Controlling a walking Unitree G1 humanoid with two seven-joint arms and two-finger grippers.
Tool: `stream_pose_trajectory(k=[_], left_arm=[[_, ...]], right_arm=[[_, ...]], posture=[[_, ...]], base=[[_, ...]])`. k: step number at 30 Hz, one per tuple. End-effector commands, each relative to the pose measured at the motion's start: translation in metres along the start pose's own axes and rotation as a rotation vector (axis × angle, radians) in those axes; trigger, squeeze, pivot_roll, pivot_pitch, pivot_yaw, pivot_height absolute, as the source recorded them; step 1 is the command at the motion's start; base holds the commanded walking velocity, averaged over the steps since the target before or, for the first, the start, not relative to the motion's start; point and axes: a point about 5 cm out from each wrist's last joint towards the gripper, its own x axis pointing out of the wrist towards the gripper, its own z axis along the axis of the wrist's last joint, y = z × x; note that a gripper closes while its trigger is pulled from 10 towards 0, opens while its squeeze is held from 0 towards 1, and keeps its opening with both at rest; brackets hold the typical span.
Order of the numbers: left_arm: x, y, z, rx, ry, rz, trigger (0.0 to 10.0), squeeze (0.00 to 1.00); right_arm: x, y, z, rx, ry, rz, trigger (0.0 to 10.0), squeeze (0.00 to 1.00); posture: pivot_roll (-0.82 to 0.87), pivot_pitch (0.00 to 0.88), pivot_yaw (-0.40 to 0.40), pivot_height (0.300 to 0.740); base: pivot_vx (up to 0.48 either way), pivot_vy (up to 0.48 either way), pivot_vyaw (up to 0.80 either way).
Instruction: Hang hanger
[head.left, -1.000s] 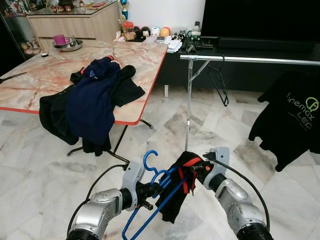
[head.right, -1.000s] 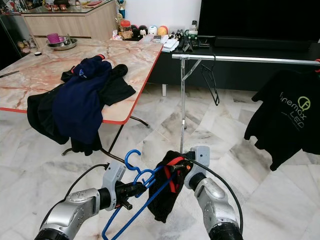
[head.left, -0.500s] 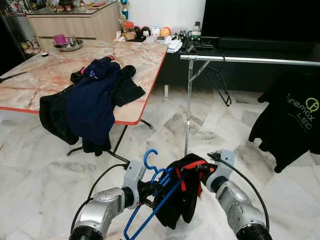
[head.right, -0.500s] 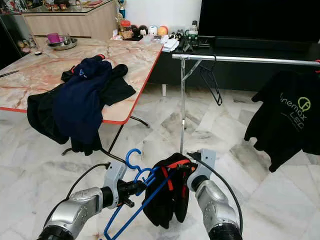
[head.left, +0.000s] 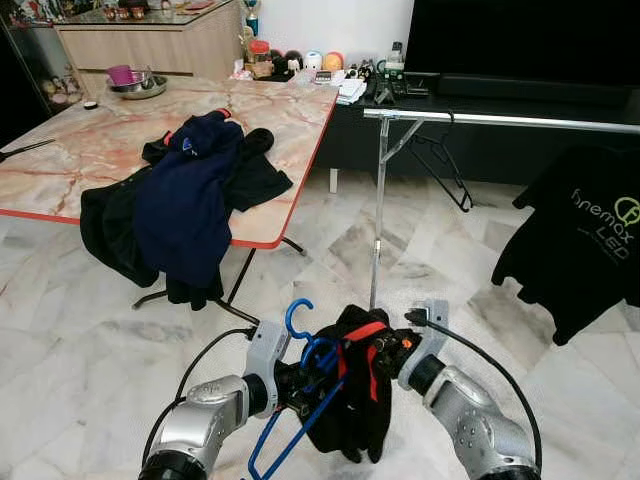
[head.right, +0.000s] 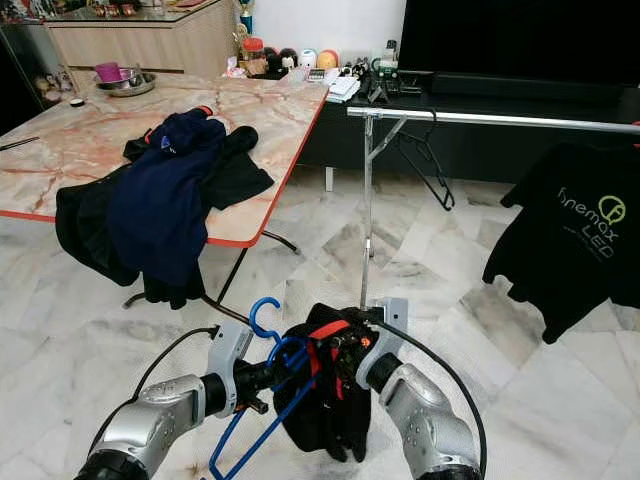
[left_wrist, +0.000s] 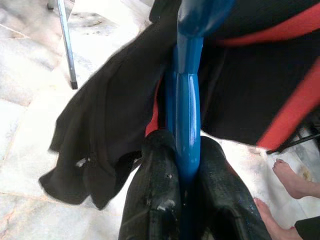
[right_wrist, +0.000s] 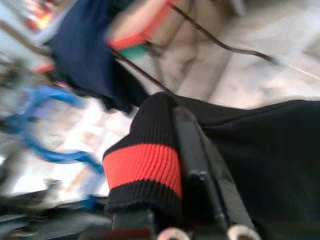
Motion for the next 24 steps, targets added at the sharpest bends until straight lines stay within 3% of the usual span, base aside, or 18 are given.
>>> stream_pose_trajectory(k=[1, 4, 7, 12, 18, 24], left_arm=[[0.001, 0.000, 0.006, 0.010, -0.022, -0.004, 10.0, 0.00], [0.000, 0.001, 0.005, 0.009, -0.023, -0.008, 10.0, 0.00], [-0.001, 0.001, 0.005, 0.007, -0.024, -0.011, 10.0, 0.00], [0.000, 0.000, 0.005, 0.001, -0.026, -0.017, 10.0, 0.00], [0.000, -0.001, 0.006, -0.004, -0.032, -0.040, 10.0, 0.00], [0.000, -0.002, 0.005, -0.013, -0.038, -0.051, 10.0, 0.00]], right_arm=[[-0.003, -0.014, -0.003, 0.013, -0.002, -0.117, 10.0, 0.00], [-0.004, -0.006, 0.002, 0.039, -0.040, -0.024, 10.0, 0.00], [-0.003, 0.009, 0.008, -0.001, -0.067, 0.103, 10.0, 0.00], [-0.002, 0.015, 0.013, -0.020, -0.105, 0.172, 10.0, 0.00], [-0.010, 0.031, 0.023, -0.063, -0.133, 0.366, 10.0, 0.00], [-0.014, 0.033, 0.028, -0.108, -0.128, 0.424, 10.0, 0.00]], posture=[[0.09, 0.066, -0.009, 0.740], [0.10, 0.068, -0.008, 0.740], [0.09, 0.069, -0.008, 0.740], [0.09, 0.068, -0.008, 0.740], [0.09, 0.068, -0.008, 0.740], [0.09, 0.068, -0.008, 0.740]], base=[[0.000, 0.000, 0.00], [0.000, 0.000, 0.00], [0.000, 0.000, 0.00], [0.000, 0.000, 0.00], [0.000, 0.000, 0.00], [0.000, 0.000, 0.00]])
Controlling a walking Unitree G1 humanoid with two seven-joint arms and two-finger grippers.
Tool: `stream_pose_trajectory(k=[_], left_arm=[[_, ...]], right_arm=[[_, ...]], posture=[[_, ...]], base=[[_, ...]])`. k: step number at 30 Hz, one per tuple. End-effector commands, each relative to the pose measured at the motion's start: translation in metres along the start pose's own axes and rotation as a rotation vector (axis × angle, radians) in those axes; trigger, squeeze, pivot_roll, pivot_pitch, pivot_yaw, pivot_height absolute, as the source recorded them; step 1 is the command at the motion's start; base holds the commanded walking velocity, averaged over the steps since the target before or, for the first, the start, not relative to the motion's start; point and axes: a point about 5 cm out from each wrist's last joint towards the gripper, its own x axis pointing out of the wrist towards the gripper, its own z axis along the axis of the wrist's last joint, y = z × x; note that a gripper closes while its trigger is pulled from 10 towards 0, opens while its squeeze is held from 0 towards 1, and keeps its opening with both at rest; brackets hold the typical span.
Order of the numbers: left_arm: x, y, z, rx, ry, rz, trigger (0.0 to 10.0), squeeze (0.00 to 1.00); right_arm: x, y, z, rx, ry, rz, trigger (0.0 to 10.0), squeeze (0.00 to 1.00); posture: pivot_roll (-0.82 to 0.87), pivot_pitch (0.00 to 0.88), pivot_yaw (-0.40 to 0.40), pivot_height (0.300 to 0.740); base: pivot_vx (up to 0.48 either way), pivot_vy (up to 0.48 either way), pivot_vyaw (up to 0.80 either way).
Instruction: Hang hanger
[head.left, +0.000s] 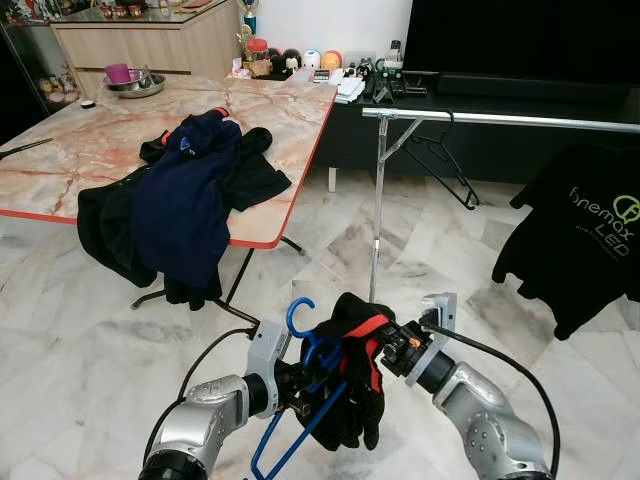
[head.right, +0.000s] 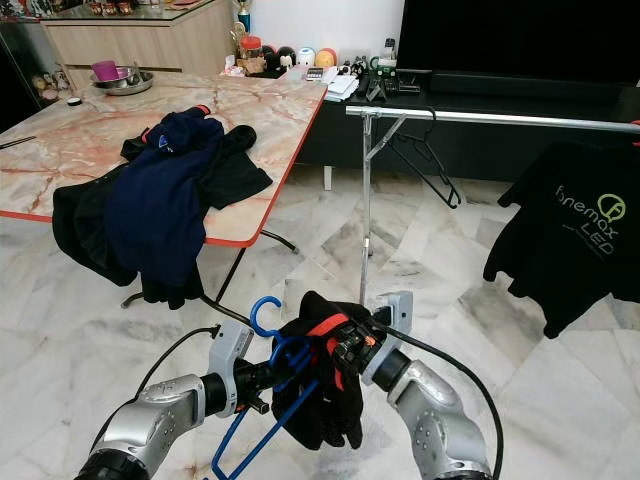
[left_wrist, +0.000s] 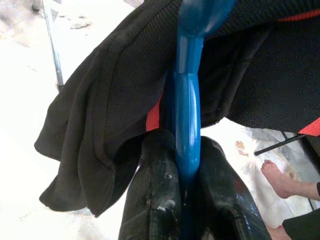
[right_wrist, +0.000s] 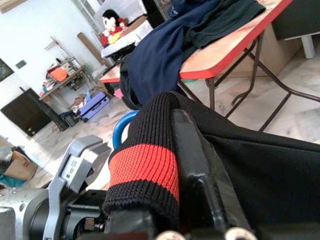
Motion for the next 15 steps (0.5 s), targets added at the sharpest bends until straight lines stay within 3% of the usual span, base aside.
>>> stream_pose_trajectory(k=[1, 9, 15], left_arm=[[0.000, 0.000, 0.004, 0.002, -0.022, -0.008, 10.0, 0.00], [0.002, -0.002, 0.014, -0.022, -0.088, -0.015, 10.0, 0.00], [-0.002, -0.005, 0.026, -0.080, -0.176, -0.071, 10.0, 0.00]], right_arm=[[0.002, 0.007, 0.009, -0.037, -0.019, 0.063, 10.0, 0.00], [-0.004, 0.021, 0.008, -0.047, 0.020, 0.198, 10.0, 0.00], [-0.007, 0.021, 0.005, -0.043, 0.019, 0.177, 10.0, 0.00]], posture=[[0.09, 0.068, -0.008, 0.740], [0.08, 0.067, -0.011, 0.740], [0.08, 0.067, -0.011, 0.740]], base=[[0.000, 0.000, 0.00], [0.000, 0.000, 0.00], [0.000, 0.000, 0.00]])
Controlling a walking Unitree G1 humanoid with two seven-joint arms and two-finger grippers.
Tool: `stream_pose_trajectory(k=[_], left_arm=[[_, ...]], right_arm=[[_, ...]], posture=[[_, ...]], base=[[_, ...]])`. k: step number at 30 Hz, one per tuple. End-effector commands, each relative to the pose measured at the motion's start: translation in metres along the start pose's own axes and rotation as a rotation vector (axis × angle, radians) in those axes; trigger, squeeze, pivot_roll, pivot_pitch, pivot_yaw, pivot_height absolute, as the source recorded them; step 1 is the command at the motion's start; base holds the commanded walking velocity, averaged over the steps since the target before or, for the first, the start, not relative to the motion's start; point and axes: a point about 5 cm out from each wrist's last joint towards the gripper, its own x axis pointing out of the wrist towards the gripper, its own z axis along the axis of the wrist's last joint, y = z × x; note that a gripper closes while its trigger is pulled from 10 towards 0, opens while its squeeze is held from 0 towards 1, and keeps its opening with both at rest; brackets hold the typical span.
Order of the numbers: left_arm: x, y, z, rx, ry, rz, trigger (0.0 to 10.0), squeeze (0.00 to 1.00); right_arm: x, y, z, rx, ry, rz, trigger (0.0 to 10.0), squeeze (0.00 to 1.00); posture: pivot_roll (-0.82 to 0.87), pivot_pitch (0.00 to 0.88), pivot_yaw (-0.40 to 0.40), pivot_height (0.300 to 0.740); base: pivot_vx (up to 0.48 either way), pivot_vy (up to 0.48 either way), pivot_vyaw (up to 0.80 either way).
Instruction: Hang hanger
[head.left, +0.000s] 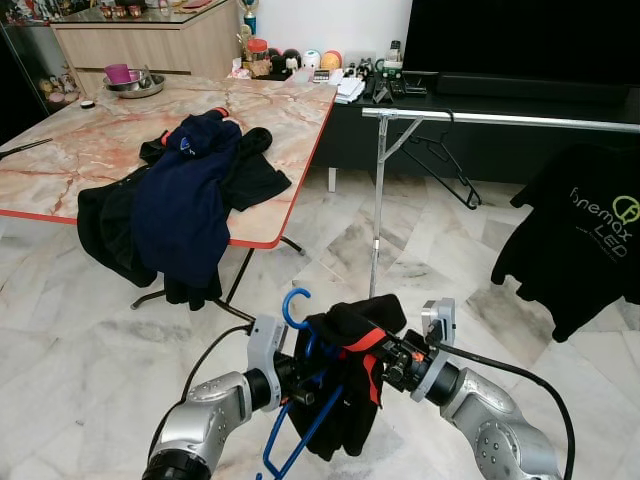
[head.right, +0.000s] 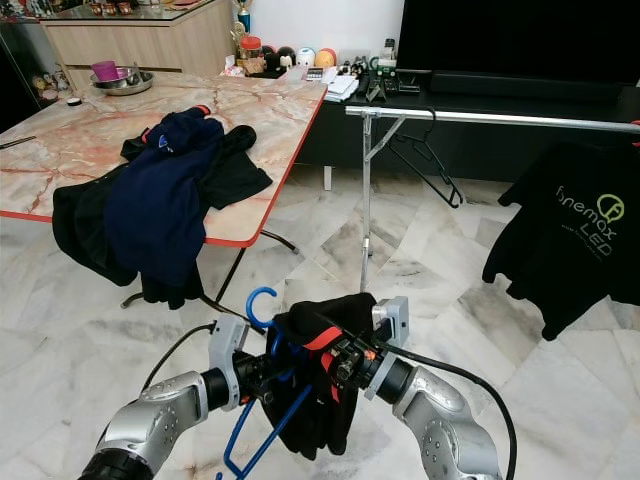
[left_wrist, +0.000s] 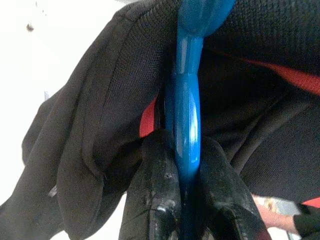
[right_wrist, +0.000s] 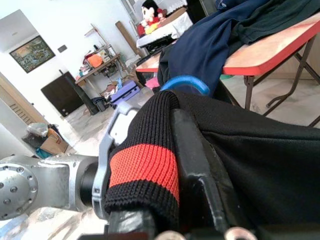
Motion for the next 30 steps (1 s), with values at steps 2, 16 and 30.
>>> stream_pose_trajectory(k=[2, 16, 30], left_arm=[[-0.002, -0.007, 0.012, 0.020, -0.042, -0.067, 10.0, 0.00], [-0.006, -0.013, 0.007, 0.008, -0.026, -0.119, 10.0, 0.00], [-0.005, -0.012, 0.009, -0.013, -0.056, -0.094, 10.0, 0.00]], right_arm=[[0.000, 0.003, 0.005, -0.025, -0.016, 0.006, 10.0, 0.00], [0.000, 0.007, 0.014, -0.036, -0.037, 0.023, 10.0, 1.00], [-0.009, 0.014, 0.004, -0.055, 0.022, -0.005, 10.0, 1.00]], posture=[[0.08, 0.066, -0.011, 0.740], [0.07, 0.067, -0.014, 0.740], [0.06, 0.068, -0.017, 0.740]], base=[[0.000, 0.000, 0.00], [0.000, 0.000, 0.00], [0.000, 0.000, 0.00]])
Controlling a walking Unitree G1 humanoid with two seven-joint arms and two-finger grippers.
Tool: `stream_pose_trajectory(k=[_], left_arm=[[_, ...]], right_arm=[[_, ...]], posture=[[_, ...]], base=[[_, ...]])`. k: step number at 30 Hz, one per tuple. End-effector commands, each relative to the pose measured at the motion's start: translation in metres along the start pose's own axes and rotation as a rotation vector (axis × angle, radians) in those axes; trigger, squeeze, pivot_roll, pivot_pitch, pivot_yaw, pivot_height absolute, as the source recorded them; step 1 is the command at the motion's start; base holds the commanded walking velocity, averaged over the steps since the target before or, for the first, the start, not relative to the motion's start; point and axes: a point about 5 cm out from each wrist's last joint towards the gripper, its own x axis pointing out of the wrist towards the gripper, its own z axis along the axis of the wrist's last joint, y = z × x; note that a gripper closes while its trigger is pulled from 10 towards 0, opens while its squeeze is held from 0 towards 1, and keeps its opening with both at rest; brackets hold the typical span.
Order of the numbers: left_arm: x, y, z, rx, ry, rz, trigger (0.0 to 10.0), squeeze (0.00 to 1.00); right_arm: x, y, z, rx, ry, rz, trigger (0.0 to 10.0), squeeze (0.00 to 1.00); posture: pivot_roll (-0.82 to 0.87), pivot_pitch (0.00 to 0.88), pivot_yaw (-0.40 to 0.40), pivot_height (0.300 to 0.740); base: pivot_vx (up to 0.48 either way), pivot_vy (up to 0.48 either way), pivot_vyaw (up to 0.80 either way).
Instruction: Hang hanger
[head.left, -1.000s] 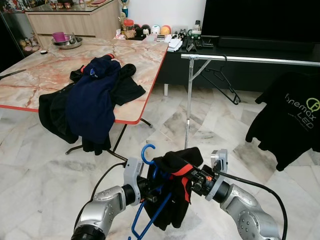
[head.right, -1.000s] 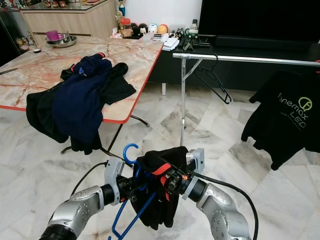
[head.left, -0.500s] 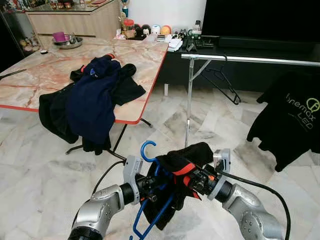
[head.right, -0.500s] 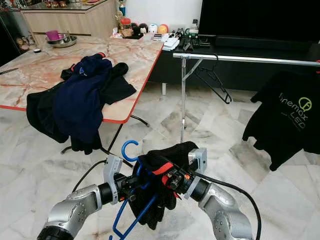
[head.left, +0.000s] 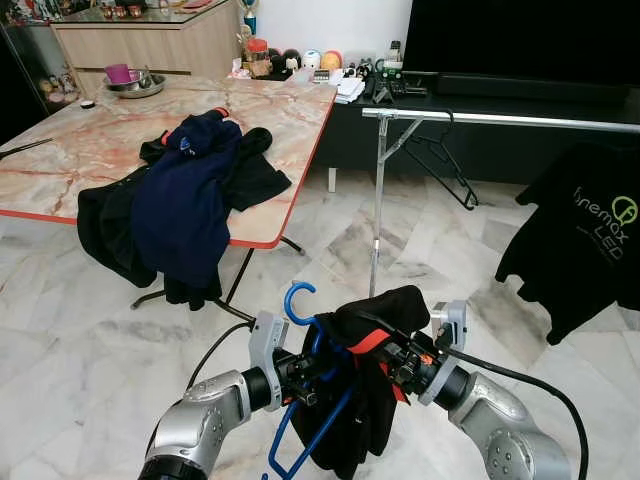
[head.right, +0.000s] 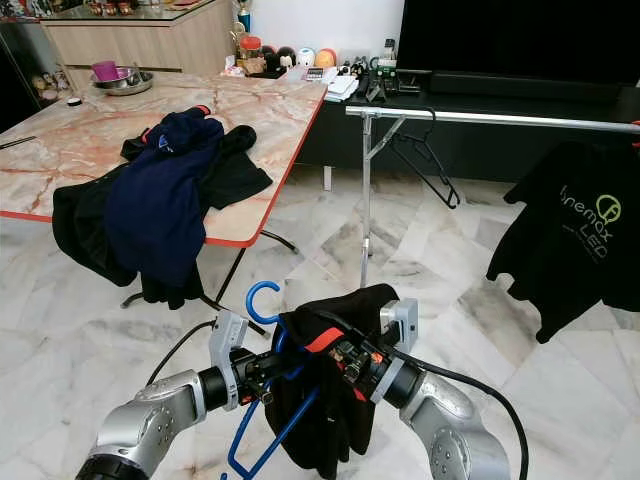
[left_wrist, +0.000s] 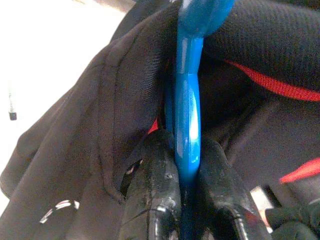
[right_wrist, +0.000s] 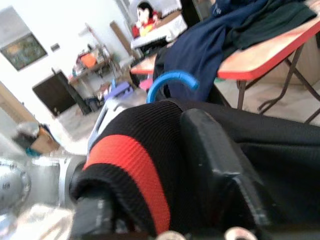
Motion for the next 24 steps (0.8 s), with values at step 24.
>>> stream_pose_trajectory(k=[24], left_arm=[[0.002, 0.002, 0.013, -0.016, -0.095, 0.030, 10.0, 0.00]], right_arm=[[-0.033, -0.008, -0.026, -0.016, 0.120, -0.217, 10.0, 1.00]], posture=[[0.06, 0.066, -0.025, 0.740]], base=[[0.000, 0.000, 0.00]])
